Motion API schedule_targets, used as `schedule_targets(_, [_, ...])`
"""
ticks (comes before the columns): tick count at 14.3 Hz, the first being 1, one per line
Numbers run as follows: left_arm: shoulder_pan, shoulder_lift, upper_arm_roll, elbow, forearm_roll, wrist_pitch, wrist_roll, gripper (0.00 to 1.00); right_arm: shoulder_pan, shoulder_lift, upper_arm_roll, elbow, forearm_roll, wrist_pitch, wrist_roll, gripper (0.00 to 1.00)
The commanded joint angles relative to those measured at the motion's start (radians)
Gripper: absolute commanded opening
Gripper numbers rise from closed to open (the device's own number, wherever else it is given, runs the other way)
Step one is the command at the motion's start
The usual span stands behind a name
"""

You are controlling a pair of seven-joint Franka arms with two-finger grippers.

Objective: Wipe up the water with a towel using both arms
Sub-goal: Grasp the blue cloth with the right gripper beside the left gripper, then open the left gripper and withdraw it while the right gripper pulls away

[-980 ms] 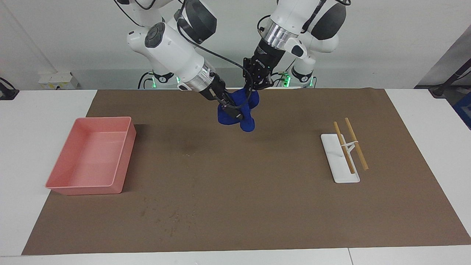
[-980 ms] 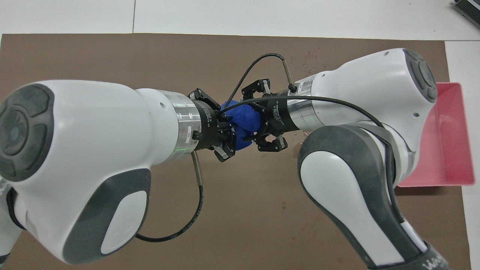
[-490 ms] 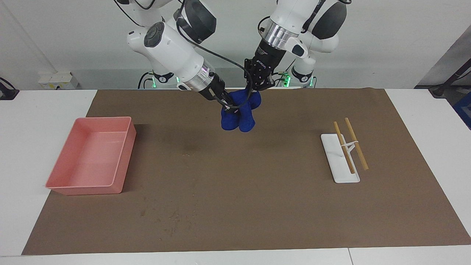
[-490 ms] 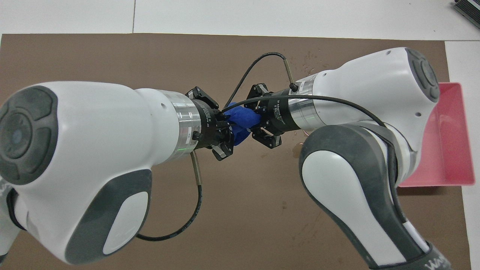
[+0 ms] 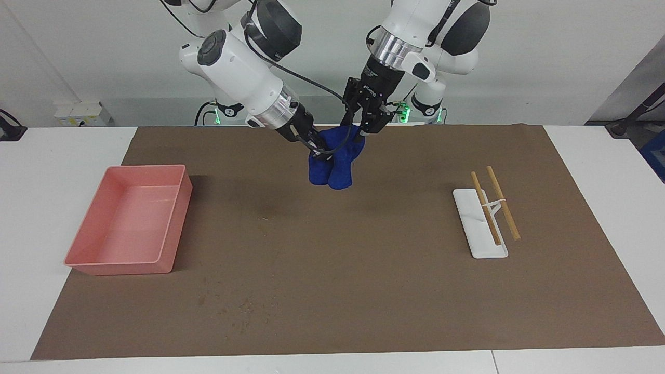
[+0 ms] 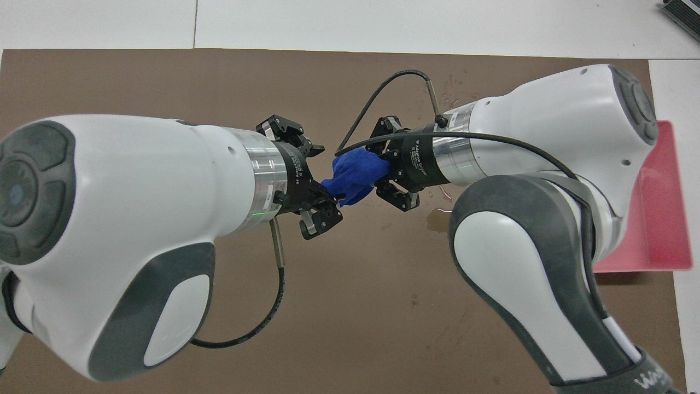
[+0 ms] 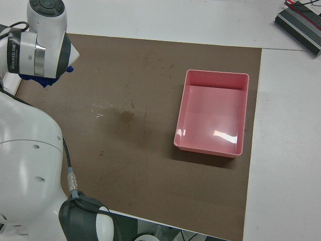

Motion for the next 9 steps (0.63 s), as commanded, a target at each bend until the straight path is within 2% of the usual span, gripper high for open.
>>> schedule_targets(1, [0.047, -0.023, 0.011, -0.01, 0.014, -0.08, 0.12, 1.0, -0.042, -0.011, 0.003, -0.016, -0.011, 0.005, -0.034, 0.0])
schedule_targets(5, [0.174, -0.038, 0.012, -0.002, 0.019, -0.249, 0.37, 1.0, -0.098, -0.011, 0.004, -0.078, -0.146, 0.012, -0.196, 0.0])
schedule_targets(9, [0.306, -0.052, 0.012, -0.012, 0.077, -0.321, 0.664, 1.0, -0.155, 0.008, 0.004, -0.189, -0.283, 0.113, -0.417, 0.0])
